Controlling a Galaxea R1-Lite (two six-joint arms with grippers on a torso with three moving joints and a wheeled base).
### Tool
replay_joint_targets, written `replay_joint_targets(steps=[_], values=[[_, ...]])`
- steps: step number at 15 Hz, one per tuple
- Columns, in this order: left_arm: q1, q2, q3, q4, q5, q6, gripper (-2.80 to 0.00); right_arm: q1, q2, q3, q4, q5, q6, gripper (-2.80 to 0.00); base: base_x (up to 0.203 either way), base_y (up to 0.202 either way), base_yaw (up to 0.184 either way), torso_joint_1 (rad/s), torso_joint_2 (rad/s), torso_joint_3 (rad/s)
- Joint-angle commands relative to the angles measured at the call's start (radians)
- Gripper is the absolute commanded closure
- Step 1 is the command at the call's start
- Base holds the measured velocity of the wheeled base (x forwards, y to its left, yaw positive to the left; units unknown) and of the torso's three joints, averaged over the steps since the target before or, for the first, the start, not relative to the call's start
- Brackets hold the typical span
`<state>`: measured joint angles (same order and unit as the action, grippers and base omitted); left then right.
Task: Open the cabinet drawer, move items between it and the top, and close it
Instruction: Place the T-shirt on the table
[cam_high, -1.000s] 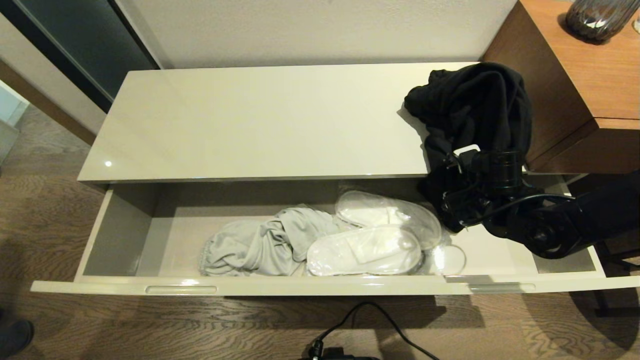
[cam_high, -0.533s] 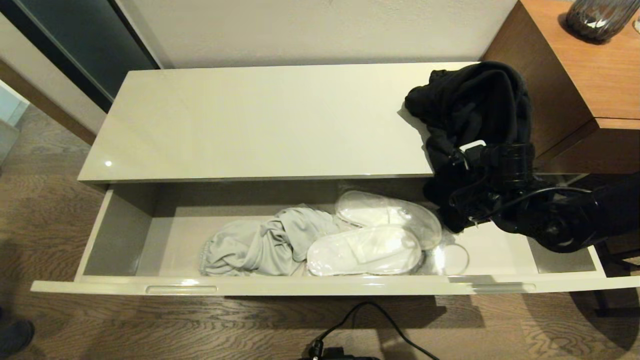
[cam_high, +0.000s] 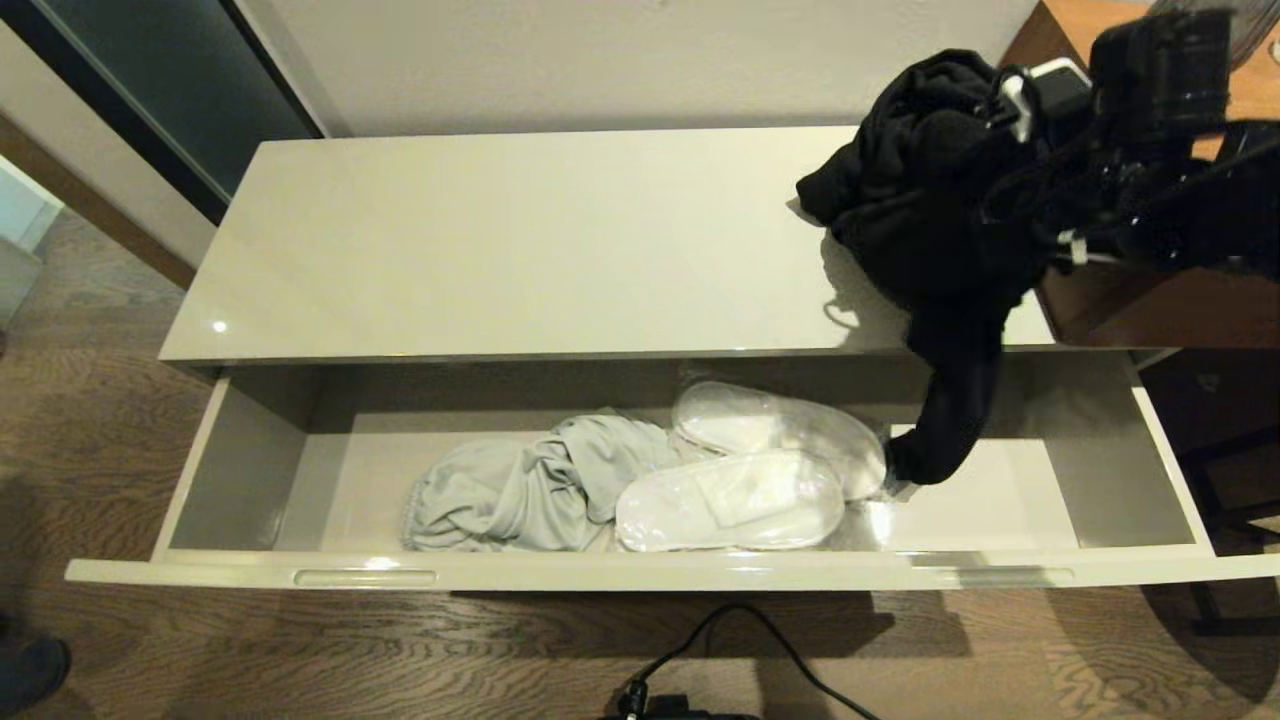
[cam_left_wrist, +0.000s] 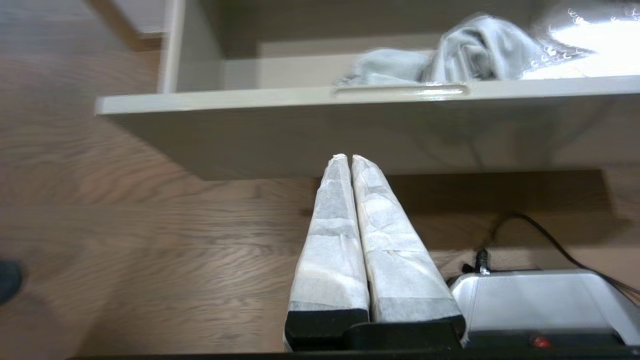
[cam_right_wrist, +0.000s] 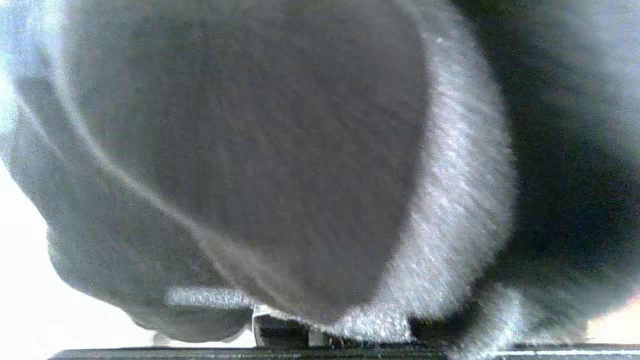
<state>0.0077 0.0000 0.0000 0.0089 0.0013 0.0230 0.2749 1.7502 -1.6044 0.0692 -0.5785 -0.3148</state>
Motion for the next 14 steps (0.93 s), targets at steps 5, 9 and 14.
replay_joint_targets(steps=[5, 9, 14], values=[[-0.002, 0.002, 0.0, 0.0, 0.0, 0.0, 0.0, -0.064, 0.155, -0.366, 0.134, 0.045, -0.206, 0.0, 0.0, 0.0, 0.0, 0.0, 0.0, 0.0], [-0.002, 0.002, 0.0, 0.0, 0.0, 0.0, 0.0, -0.086, 0.237, -0.351, -0.058, 0.013, -0.241, 0.0, 0.0, 0.0, 0.0, 0.0, 0.0, 0.0], [-0.002, 0.002, 0.0, 0.0, 0.0, 0.0, 0.0, -0.094, 0.318, -0.286, -0.154, -0.003, -0.289, 0.0, 0.0, 0.0, 0.0, 0.0, 0.0, 0.0]])
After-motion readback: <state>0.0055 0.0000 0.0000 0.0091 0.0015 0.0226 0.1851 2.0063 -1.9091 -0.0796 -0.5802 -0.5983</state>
